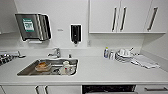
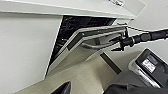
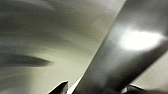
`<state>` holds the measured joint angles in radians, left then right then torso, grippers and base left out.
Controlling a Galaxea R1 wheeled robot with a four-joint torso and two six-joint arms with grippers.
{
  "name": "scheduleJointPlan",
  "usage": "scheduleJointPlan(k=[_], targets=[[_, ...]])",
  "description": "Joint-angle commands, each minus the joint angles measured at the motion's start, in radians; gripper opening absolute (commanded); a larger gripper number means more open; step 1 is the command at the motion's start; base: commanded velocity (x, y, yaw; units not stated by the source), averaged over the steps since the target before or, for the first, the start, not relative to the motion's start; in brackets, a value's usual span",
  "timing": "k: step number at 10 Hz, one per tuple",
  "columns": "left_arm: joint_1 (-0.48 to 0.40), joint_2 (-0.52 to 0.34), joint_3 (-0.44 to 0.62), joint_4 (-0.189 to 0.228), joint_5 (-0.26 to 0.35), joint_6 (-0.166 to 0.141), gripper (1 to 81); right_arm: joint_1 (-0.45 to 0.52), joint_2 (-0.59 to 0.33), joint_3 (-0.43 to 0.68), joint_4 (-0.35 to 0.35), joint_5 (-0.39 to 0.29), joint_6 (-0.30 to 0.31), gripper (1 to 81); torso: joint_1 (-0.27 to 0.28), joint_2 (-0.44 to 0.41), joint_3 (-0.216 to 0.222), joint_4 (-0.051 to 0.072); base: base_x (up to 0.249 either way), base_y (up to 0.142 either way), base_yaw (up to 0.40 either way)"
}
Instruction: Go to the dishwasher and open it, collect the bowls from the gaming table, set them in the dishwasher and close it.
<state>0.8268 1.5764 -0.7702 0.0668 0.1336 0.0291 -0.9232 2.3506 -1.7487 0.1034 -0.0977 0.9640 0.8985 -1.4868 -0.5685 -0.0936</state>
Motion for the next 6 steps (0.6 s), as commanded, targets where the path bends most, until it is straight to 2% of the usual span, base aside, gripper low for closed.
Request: scheduleJointPlan(k=[1, 6], targets=[[-0.082, -0.036, 0.025, -0.001, 0.011, 0.005, 81.1, 0.008, 0.04, 0.016, -0.062, -0.28, -0.044, 81.1, 0.0, 0.0, 0.0, 0.0, -0.077, 0.0, 0.0], [-0.073, -0.025, 0.025, 0.002, 0.011, 0.005, 81.1, -0.012, 0.067, -0.021, -0.065, -0.277, -0.045, 81.1, 0.001, 0.0, -0.001, 0.0, -0.077, 0.0, 0.0]])
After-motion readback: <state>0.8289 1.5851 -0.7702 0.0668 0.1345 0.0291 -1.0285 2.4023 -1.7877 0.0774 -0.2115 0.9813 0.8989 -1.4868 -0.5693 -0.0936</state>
